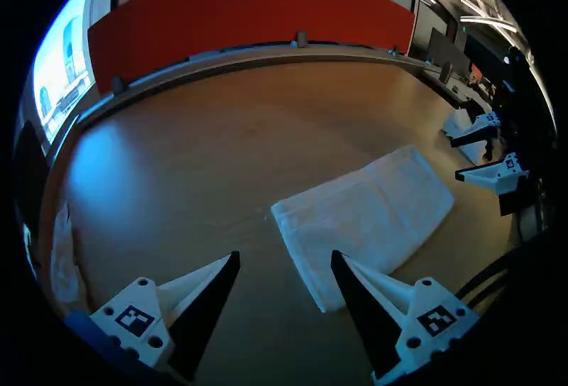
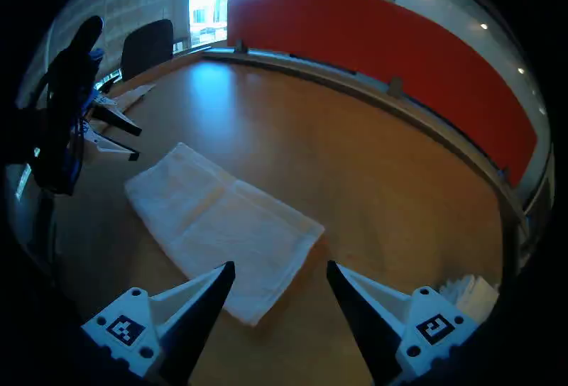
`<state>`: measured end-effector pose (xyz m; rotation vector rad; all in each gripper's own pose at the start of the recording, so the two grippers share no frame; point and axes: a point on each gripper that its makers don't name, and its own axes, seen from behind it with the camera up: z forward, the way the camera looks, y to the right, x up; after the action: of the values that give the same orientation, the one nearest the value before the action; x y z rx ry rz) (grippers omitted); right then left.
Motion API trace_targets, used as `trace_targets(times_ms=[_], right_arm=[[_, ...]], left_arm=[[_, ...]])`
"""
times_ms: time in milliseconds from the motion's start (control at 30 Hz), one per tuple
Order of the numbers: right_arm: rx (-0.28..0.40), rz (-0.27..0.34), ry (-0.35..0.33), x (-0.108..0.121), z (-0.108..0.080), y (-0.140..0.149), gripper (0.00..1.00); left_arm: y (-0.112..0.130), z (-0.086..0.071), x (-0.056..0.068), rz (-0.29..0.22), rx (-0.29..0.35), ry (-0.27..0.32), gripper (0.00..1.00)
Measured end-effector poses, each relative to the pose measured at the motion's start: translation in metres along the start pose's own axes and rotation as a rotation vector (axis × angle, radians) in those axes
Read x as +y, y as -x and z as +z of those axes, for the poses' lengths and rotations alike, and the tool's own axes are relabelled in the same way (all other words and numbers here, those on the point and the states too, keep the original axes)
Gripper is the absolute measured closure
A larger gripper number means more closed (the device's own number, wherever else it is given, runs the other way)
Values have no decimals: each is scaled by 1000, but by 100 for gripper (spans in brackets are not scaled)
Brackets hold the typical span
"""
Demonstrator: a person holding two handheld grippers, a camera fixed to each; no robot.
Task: Fold towel
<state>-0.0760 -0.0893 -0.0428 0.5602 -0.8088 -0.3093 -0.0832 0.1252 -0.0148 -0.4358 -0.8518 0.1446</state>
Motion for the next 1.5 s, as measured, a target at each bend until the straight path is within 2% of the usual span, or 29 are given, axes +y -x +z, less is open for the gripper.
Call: trace_targets(times_ms=[400, 767, 1067, 1500], right_arm=[[8, 11, -1, -11, -19, 10, 0], [4, -7, -20, -16, -19, 13, 0], [-2, -54, -63, -22, -16, 15, 0], [-30, -95, -90, -22, -11, 23, 0]], left_arm=[[26, -23, 6, -29, -4, -20, 5], [39, -36, 5, -75, 13, -52, 5], [46, -53, -5, -97, 46, -105, 5], [61, -74, -17, -164, 69, -165, 5]])
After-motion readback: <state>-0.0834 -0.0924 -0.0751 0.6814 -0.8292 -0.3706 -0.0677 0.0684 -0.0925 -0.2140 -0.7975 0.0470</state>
